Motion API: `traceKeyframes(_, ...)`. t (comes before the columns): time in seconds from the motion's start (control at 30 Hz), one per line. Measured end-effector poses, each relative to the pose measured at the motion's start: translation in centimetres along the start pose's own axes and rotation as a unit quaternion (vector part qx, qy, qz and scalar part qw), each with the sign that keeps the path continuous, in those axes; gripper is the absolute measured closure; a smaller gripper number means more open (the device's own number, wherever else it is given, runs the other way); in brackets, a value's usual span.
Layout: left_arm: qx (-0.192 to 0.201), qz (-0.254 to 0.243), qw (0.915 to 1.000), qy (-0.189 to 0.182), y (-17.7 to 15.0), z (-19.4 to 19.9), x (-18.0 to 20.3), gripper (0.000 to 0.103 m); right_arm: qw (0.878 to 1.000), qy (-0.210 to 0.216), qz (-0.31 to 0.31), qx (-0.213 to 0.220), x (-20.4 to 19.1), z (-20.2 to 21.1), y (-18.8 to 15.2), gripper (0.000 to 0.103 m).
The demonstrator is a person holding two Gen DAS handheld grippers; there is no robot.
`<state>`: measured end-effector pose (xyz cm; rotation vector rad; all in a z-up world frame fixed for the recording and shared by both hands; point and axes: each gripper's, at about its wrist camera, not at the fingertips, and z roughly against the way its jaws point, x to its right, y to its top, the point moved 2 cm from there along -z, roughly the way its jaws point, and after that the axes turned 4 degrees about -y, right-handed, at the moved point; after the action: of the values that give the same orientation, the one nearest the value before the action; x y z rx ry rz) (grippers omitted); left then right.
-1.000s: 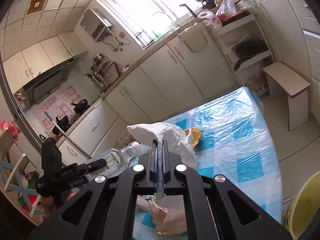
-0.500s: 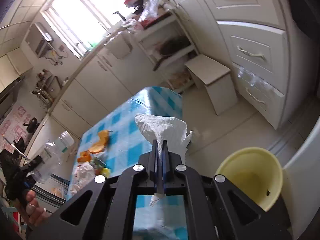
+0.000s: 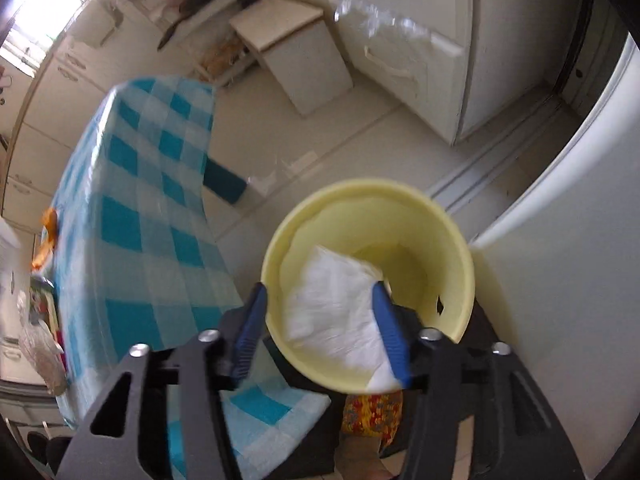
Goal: Collect trash
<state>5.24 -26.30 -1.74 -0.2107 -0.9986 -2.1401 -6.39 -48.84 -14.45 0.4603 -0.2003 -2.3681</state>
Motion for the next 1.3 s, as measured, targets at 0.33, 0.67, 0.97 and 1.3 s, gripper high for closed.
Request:
traceKeyframes(0.33, -0.082, -0.003, 0.9966, 0.005, -3.4, -10.2, 3.9, 0.048, 0.966, 0.083, 0.024, 0.243, -2.4, 14.8, 0.7, 0.029)
traceKeyframes(0.67, -0.169, -0.011, 0.9849, 0.038, -3.9, -20.4, 7.0, 0.033, 0.944, 0.117, 0.029, 0.306, -2.9, 18.8, 0.8, 0.023)
traceKeyframes(0.97, -0.105, -0.015, 0.9931, 0.051, -1.2, -12.6, 5.4, 0.022, 0.92, 0.159, 0.028, 0.357, -5.8, 21.4, 0.0, 0.022)
traceKeyframes(1.3, 0.032, 0.012, 0.981, 0.191, 0.3, 5.8, -4.5, 0.016, 0.922, 0.184, 0.054, 0.336, -11.2, 20.5, -0.5, 0.017)
